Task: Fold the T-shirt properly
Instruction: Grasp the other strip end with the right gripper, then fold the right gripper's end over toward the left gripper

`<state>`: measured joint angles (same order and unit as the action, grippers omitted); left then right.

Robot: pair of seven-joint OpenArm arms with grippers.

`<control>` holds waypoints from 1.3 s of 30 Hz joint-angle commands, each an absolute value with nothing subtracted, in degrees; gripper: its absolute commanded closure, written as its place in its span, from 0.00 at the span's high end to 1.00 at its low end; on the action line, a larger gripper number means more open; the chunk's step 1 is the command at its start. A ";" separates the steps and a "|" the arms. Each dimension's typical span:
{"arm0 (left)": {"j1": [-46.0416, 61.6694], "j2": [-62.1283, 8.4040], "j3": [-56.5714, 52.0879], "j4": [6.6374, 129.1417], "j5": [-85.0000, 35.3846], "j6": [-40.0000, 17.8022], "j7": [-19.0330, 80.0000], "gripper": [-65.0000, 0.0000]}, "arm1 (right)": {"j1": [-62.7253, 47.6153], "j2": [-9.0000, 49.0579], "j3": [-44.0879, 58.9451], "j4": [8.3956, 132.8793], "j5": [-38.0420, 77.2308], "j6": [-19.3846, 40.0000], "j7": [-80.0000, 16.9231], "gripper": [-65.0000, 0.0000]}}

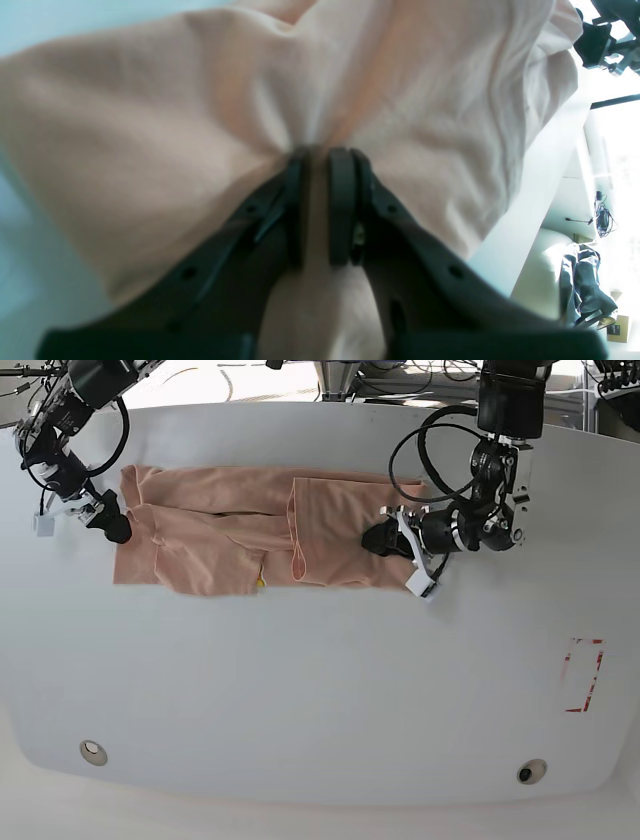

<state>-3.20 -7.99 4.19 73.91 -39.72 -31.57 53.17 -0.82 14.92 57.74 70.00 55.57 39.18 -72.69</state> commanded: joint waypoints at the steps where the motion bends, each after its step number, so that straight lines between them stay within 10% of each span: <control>1: -2.77 -9.63 4.00 73.36 -31.43 -29.05 57.98 0.10 | -0.04 15.16 54.81 70.81 55.96 39.43 -70.29 0.82; 16: -2.77 -9.71 4.00 73.36 -31.43 -29.05 57.98 0.10 | -1.10 10.86 45.58 73.54 52.53 38.55 -67.56 0.75; 26: -2.77 -9.80 4.09 73.36 -30.99 -28.97 57.98 0.10 | -2.15 12.18 39.78 78.29 52.53 32.40 -65.71 0.00; 39: -5.32 -9.36 8.84 73.01 -26.77 -28.53 57.71 0.10 | -5.49 14.11 29.76 101.76 49.89 22.64 -65.98 0.00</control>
<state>-5.15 -9.13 7.60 73.93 -36.95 -31.35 52.64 -5.80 12.53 31.59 97.03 49.93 22.96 -66.52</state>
